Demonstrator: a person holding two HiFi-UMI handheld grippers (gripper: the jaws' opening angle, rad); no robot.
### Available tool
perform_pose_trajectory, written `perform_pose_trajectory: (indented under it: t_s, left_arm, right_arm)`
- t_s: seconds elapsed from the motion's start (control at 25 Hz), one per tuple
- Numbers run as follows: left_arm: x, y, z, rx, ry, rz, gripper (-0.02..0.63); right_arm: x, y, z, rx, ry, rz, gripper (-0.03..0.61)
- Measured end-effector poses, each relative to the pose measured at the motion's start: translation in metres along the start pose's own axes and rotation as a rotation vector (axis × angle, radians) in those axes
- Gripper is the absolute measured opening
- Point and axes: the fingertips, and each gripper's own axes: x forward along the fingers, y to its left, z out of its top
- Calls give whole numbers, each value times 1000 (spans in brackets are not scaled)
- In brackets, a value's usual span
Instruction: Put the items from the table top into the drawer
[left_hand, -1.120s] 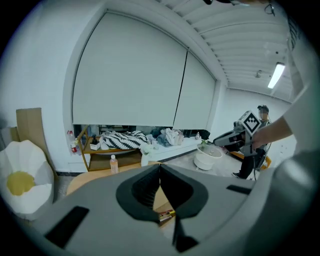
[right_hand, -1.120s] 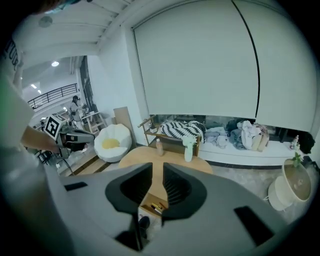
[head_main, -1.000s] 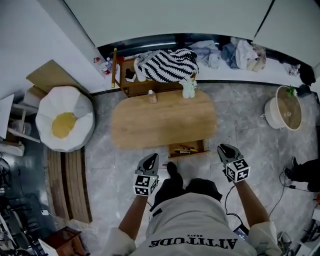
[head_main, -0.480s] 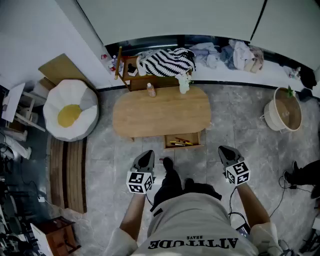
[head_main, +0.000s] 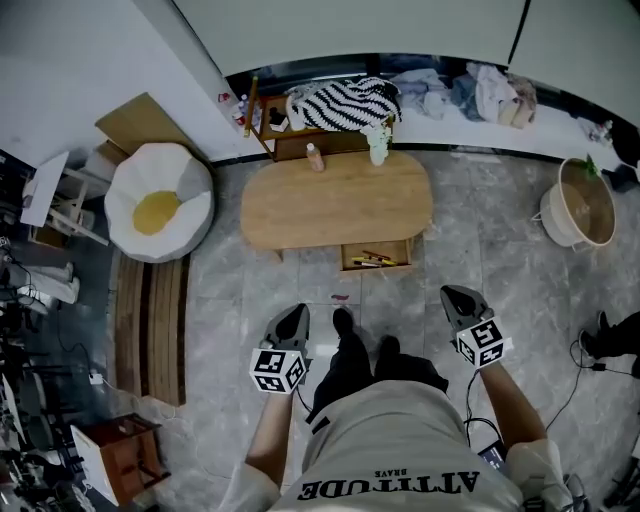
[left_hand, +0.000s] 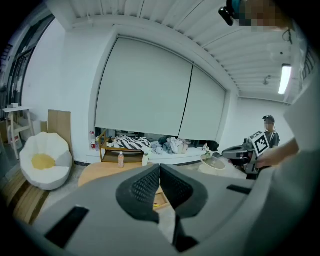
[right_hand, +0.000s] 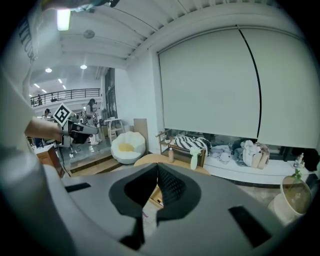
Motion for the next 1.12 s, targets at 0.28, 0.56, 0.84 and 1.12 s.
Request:
perform_pose_trajectory:
  t_s: [0.28,0.56,0.84,1.12]
  left_arm:
    - [-28,16,0,58,2,-15,21]
    - [-40,55,15,129,-7,-51,21]
    - [-41,76,28,117,-34,-66,21]
    - [-32,82,38,128,-46,-90,21]
  right_arm:
    - [-8,10,15,16,-34,-73,20]
    - [-16,13,37,42,-82,-171,20]
    - [-5,29,54,41,-106,-176,20]
    - [5,35,65,35,-119,-176,20]
